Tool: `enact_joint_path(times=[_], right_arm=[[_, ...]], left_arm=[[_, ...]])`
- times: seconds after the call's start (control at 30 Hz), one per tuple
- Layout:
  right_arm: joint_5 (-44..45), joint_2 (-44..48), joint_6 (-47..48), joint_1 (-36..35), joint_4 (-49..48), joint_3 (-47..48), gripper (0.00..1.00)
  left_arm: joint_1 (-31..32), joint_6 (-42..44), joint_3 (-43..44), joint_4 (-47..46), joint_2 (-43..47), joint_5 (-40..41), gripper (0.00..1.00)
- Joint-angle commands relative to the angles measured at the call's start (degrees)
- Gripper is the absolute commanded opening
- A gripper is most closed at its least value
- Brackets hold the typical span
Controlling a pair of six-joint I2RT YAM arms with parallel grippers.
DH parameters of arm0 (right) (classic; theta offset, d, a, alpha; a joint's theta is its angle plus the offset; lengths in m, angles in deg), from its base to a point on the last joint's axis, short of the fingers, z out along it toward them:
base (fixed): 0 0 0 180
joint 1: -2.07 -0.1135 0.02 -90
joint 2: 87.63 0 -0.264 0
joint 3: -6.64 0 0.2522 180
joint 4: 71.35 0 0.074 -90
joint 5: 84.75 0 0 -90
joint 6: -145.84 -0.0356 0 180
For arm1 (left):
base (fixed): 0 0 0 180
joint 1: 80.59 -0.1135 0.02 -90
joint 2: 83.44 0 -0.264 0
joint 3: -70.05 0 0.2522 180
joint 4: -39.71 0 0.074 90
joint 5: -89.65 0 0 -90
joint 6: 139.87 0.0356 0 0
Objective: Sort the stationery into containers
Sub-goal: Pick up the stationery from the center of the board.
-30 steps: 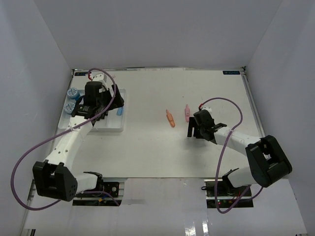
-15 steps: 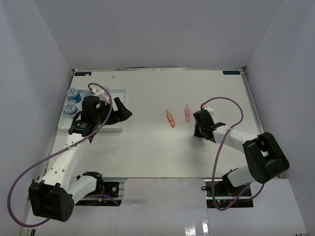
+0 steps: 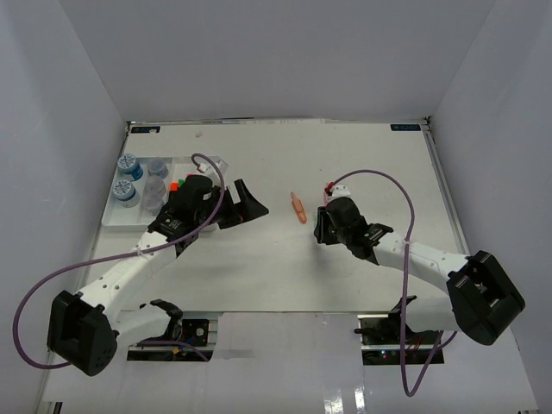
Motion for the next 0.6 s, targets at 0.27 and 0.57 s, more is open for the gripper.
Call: enact_joint_path(times=[0.27, 0.57], right_arm=[[-8.1, 3.4, -1.9, -6.3, -14.5, 2.8, 0.29], [-10.3, 4.1, -2.3, -6.5, -17.9, 2.7, 0.3]], left_arm=[[11.4, -7.7, 10.3, -6.4, -13.4, 12.7, 0.98], [14.6, -9.4, 13.8, -7.2, -22.1, 12.8, 0.93]])
